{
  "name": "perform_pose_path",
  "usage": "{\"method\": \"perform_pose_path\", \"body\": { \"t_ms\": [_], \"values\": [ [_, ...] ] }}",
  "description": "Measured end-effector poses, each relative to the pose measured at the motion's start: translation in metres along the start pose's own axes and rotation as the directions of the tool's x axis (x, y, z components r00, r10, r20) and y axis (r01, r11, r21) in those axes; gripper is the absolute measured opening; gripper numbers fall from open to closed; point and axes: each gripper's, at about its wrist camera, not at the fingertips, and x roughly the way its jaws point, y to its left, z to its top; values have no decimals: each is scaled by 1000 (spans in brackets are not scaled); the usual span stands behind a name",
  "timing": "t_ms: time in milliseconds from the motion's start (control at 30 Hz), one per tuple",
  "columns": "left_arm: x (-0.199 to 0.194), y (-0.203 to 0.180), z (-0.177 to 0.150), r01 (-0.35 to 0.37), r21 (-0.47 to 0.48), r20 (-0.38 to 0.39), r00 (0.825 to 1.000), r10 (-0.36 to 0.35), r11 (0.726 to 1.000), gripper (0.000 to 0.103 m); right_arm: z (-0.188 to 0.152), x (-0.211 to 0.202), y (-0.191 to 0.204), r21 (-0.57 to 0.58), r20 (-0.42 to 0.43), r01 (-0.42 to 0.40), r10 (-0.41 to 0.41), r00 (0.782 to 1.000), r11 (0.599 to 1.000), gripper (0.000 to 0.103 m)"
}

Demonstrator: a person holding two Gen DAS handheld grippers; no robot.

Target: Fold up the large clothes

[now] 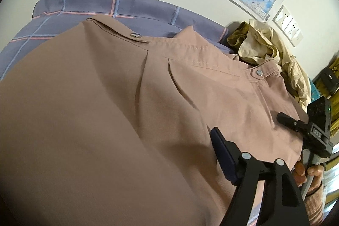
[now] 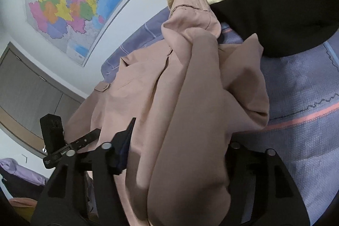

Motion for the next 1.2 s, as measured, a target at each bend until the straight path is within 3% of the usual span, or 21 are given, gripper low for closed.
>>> {"method": "perform_pose_path", "body": {
  "t_ms": [133, 300, 367, 433, 600, 633, 667, 700, 833, 900, 967, 1033, 1100, 1200],
  "values": [
    [1, -3, -1, -19, 15, 5, 1000, 19, 1000, 74, 1, 6, 11, -48, -9, 1, -2, 1000, 999, 84],
    [2, -4, -1, -28, 25, 5, 1000, 27, 999, 74, 6, 13, 16, -46, -31, 24, -26, 999, 999, 88],
    [2, -4, -1, -19, 25, 4, 1000, 19, 999, 78, 8, 12, 13, -23, -29, 22, -22, 999, 999, 83],
    [3, -5, -1, -14, 28, 7, 1000, 13, 1000, 79, 8, 12, 10, -21, -19, 41, -41, 999, 999, 67],
    [3, -6, 1, -20, 31, 15, 1000, 19, 999, 79, 6, 11, 0, -2, -22, 37, -37, 999, 999, 41],
    [4, -6, 1, -23, 29, 15, 1000, 23, 999, 76, 6, 12, -1, 0, -28, 26, -26, 999, 1000, 35],
    [3, -6, 3, -39, 28, 19, 999, 38, 999, 65, 5, 13, -1, 0, -37, 6, -6, 999, 1000, 32],
    [3, -5, 4, -44, 33, 19, 999, 43, 998, 57, 5, 14, -1, -4, -44, -5, 4, 999, 1000, 32],
    [4, 9, 12, 17, -23, -1, 1000, -17, 1000, 55, 9, 19, -2, 3, -53, -37, 37, 998, 999, 51],
    [6, 9, 14, 50, -28, -5, 999, -51, 998, 66, 9, 22, 3, -16, -55, -29, 28, 998, 999, 53],
    [9, 6, 16, 40, -19, 2, 999, -40, 999, 65, 10, 25, 5, -24, -53, -19, 18, 998, 1000, 43],
    [10, 3, 17, 12, -12, 3, 1000, -12, 1000, 58, 9, 26, 3, -19, -60, -16, 15, 998, 1000, 27],
    [8, 4, 19, -3, -17, 10, 1000, 3, 1000, 35, 9, 24, 6, -21, -54, -22, 21, 998, 1000, 22],
    [-3, 7, 24, 18, -19, 25, 1000, -18, 1000, 19, 13, 15, 23, -44, -33, -66, 65, 997, 997, 18]
  ]
}}
